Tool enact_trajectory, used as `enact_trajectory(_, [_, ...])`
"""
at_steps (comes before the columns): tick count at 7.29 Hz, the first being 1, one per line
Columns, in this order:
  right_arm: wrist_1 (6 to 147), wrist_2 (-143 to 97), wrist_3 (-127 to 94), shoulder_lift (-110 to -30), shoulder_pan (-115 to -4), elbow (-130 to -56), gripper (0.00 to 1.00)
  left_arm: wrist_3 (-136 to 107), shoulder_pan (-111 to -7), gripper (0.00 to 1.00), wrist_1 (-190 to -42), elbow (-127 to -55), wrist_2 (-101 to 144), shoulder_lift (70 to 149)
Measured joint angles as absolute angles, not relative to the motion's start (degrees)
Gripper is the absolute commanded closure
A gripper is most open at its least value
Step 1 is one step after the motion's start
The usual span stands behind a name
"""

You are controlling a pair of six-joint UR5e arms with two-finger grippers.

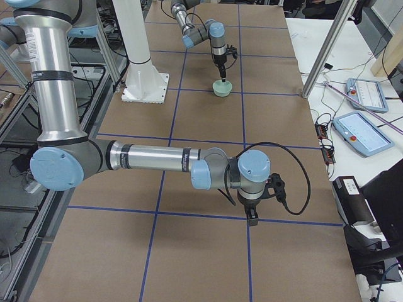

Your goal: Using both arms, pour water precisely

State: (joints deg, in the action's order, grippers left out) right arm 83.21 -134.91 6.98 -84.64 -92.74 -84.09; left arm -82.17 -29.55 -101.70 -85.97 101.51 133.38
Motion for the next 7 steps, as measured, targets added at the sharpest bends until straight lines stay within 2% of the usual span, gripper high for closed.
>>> enact_trajectory(2, [83.1,-134.8,8.0,-85.4,-92.9,-84.1,0.01,-82.2,-29.6,0.55,-102.2,-85.1,101.5,133.8])
enact_trajectory(3, [83.0,-134.7,8.4,-85.6,-92.9,-84.1,0.01,-82.1,-29.5,0.60,-102.9,-84.4,101.5,133.9])
enact_trajectory(4, [82.9,-134.6,8.5,-85.6,-92.9,-84.1,0.01,-82.0,-29.5,0.92,-103.9,-83.7,101.5,133.9])
enact_trajectory(5, [82.9,-134.5,8.6,-85.6,-92.9,-84.1,0.01,-81.9,-29.4,1.00,-104.6,-83.3,101.6,134.0])
enact_trajectory(7, [82.9,-134.5,8.6,-85.6,-93.0,-84.1,0.01,-81.6,-29.4,1.00,-105.0,-83.3,101.7,134.5])
